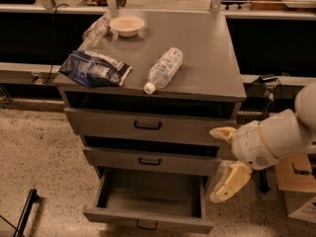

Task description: Close bottom drawer

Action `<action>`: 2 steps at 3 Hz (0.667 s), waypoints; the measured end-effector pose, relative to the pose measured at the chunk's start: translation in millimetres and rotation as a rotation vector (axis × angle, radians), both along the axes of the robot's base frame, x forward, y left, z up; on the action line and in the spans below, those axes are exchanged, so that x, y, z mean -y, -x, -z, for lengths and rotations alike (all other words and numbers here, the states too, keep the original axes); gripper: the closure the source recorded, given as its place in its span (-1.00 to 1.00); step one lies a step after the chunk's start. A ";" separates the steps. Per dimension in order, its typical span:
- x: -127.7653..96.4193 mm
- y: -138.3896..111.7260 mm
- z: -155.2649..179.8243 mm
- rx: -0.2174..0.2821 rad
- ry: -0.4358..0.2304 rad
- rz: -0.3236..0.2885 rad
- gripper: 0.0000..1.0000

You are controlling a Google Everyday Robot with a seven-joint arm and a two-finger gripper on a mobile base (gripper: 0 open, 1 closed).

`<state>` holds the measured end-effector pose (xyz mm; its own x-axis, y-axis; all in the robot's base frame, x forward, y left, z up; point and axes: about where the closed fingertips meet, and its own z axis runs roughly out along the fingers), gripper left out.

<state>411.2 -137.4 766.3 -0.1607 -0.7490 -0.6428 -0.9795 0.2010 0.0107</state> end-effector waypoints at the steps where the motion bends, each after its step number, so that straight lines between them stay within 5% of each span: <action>1: -6.8 -14.9 -4.6 0.086 -0.015 0.007 -1.00; 2: 1.3 -13.7 53.3 -0.023 0.019 0.011 -1.00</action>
Offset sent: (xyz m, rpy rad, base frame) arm 0.0065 -0.0156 -0.1625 -0.0393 0.2384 -0.0117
